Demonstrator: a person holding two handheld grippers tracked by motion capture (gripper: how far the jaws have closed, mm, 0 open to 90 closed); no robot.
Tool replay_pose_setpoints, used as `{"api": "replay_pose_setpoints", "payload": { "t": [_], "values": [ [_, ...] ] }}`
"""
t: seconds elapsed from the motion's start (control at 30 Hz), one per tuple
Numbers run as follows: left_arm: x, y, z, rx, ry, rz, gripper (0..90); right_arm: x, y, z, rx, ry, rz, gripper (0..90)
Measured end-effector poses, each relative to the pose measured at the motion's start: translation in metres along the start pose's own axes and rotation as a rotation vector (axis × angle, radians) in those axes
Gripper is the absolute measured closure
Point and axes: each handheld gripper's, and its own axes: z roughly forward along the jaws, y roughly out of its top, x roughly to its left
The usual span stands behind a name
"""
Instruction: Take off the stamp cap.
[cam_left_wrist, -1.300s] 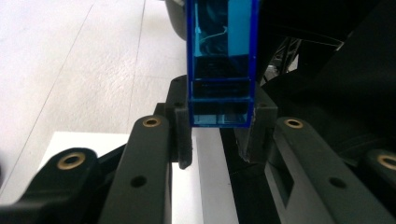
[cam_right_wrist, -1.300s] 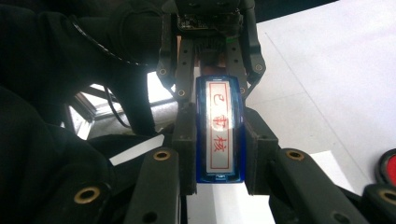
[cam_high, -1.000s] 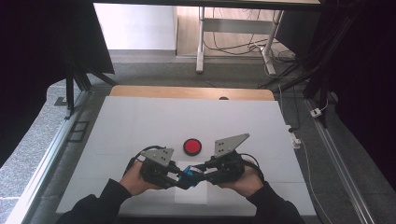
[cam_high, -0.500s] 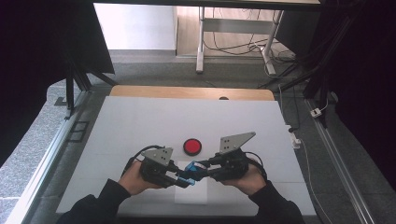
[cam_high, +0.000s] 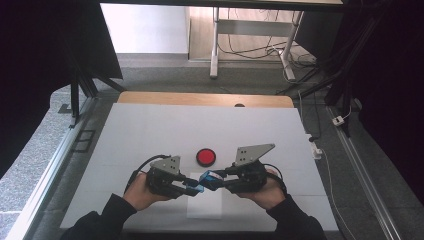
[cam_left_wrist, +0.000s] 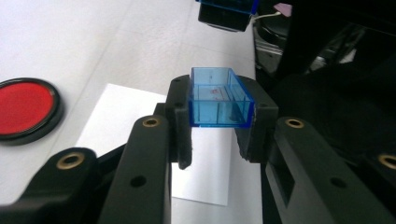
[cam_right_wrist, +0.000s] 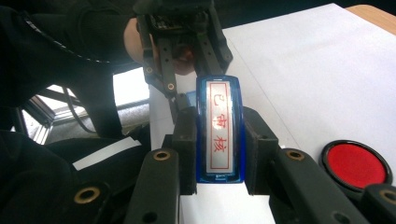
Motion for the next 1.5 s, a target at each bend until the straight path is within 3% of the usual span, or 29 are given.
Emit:
{"api": "replay_pose_setpoints", "payload": {
  "t": [0.43,0.67,1.17,1.5],
  "values": [
    [-0.007,-0.005,-0.017,-0.019,0.064,-0.081,68.5,0.000,0.001,-0.003,-0.011,-0.060,0.014,70.6],
    [-0.014,-0.009,-0.026,0.000,0.137,-0.103,68.5,-0.001,0.000,-0.004,0.000,-0.081,0.019,70.7],
    [-0.029,-0.034,-0.055,-0.049,0.259,-0.238,68.4,-0.002,-0.001,-0.004,0.010,-0.131,0.029,70.7],
    [-0.045,-0.053,-0.075,-0.085,0.345,-0.298,68.3,-0.002,-0.001,-0.004,0.016,-0.153,0.031,70.7]
  ]
}}
